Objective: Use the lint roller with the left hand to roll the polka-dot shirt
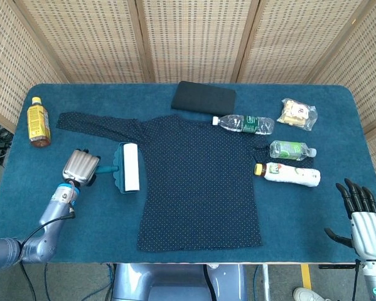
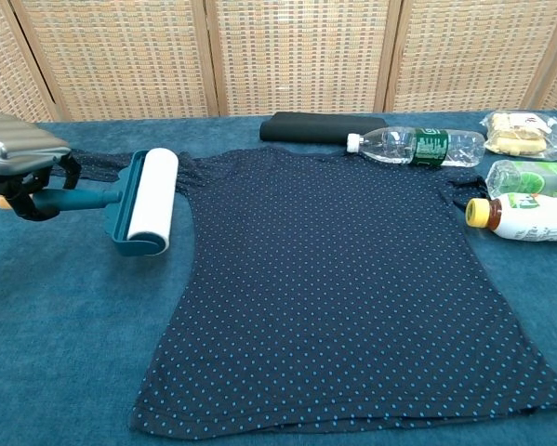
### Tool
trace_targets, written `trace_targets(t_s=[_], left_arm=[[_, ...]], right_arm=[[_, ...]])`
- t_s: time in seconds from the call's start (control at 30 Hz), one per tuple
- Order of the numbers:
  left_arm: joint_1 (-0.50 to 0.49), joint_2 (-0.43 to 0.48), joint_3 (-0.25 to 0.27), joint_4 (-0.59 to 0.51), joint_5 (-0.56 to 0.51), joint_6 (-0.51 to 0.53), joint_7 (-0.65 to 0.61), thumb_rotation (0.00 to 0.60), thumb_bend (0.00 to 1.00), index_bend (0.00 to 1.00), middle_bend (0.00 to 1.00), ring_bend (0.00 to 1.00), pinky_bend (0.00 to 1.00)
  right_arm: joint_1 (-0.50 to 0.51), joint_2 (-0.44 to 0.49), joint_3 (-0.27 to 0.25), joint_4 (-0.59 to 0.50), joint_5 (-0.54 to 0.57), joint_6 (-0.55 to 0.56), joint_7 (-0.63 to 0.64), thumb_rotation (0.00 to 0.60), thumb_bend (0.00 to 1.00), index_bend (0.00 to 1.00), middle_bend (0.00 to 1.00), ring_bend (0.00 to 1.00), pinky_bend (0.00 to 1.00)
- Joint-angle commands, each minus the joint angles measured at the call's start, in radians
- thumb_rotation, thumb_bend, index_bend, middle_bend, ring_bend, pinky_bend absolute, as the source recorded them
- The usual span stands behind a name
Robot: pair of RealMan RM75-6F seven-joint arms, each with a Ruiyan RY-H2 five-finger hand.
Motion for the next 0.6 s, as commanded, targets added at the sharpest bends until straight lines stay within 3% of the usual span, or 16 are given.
trace_targets(t_s=[0.03,0.13,0.2,0.27,0.4,0.6], left_arm=[[0.020,-0.055,-0.010,0.072,0.069,0.001,-0.030,0.600,0.63,0.65,0.31,0.31,0.38],[0.032,-0.072,-0.008,0.108,0.111,0.003,-0.033,0.600,0.46,0.52,0.19,0.21,0.31],[0.037,-0.069,-0.014,0.106,0.119,-0.003,-0.041,0.600,0.31,0.34,0.04,0.06,0.17],[0.042,-0.062,-0.019,0.097,0.124,-0.008,-0.046,0.600,0.24,0.22,0.00,0.01,0.09],[0.049,-0.041,-0.023,0.066,0.116,-0.016,-0.037,0.600,0.20,0.06,0.00,0.00,0.00],[0.081,-0.012,-0.036,0.027,0.131,0.020,-0.054,0.600,0.19,0.00,0.00,0.00,0.00]], right_arm=[[0.001,-0.002,0.000,0.004,0.003,-0.005,0.001,0.600,0.08,0.01,0.00,0.00,0.00],[0.002,-0.004,0.001,0.007,0.004,-0.004,0.003,0.600,0.08,0.01,0.00,0.00,0.00],[0.002,-0.004,0.001,0.007,0.004,-0.004,0.004,0.600,0.08,0.01,0.00,0.00,0.00],[0.002,-0.004,0.002,0.008,0.004,-0.003,0.003,0.600,0.08,0.01,0.00,0.00,0.00],[0.001,-0.004,0.002,0.006,0.002,-0.001,0.003,0.600,0.08,0.01,0.00,0.00,0.00],[0.000,-0.003,-0.002,0.003,-0.003,0.001,-0.004,0.600,0.08,0.01,0.00,0.00,0.00]])
